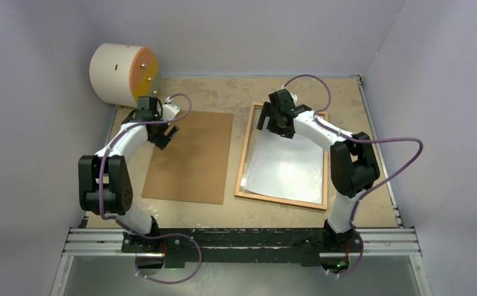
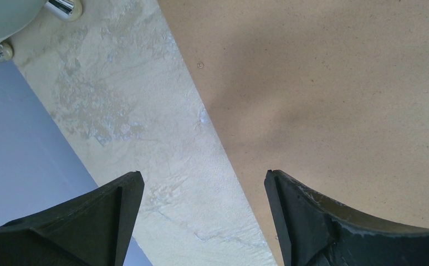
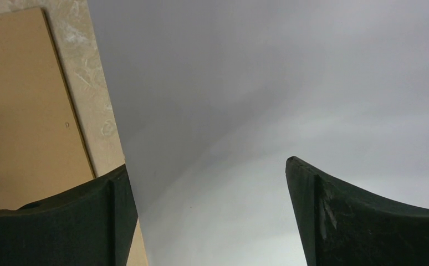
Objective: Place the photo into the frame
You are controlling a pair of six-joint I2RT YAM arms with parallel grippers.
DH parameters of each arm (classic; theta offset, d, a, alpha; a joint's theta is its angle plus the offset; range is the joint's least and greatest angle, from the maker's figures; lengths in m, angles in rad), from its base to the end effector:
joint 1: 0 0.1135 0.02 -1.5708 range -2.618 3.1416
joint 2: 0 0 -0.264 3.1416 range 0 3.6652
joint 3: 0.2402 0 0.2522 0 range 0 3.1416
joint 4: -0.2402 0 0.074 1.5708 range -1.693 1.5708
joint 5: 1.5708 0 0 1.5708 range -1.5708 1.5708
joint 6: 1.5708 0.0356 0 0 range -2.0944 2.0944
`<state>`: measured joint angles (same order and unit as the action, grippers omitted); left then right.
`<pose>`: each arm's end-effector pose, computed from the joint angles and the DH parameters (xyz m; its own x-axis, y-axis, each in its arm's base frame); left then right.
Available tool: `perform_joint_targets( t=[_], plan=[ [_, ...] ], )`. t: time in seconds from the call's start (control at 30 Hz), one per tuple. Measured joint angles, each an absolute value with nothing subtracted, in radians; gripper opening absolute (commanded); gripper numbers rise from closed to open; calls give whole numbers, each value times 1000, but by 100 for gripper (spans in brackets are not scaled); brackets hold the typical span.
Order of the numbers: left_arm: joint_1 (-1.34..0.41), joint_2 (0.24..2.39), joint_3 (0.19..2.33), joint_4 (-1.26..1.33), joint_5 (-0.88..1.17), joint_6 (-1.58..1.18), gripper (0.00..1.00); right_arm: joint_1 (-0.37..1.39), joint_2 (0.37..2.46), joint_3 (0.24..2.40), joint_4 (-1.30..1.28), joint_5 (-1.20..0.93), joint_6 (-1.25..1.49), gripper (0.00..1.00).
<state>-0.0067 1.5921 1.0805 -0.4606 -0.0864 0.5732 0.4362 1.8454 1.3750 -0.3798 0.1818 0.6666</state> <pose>0.3303 0.0009 0.2194 -0.7168 0.5451 -0.4348 0.4128 0.8343 0.3655 0.3735 0.1670 0.2281 -0.7253 0.3329 -0.6026 0.1795 0.9365 0.3012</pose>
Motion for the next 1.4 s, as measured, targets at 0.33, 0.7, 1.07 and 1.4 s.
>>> perform_joint_targets(
  t=[0.33,0.7,1.07,1.4],
  plan=[
    [33,1608,1081,-462,-101,589,86,439,1781,1349,-323,154,667,99],
    [38,1608,1081,-462,-109,608,86,454,1766,1316,-255,119,691,99],
    [197,1681,1082,-361,-181,652,84,682,1842,1373,-192,111,808,99],
    [226,1745,1008,-214,-214,652,83,779,2043,1437,-198,144,909,99]
  ],
)
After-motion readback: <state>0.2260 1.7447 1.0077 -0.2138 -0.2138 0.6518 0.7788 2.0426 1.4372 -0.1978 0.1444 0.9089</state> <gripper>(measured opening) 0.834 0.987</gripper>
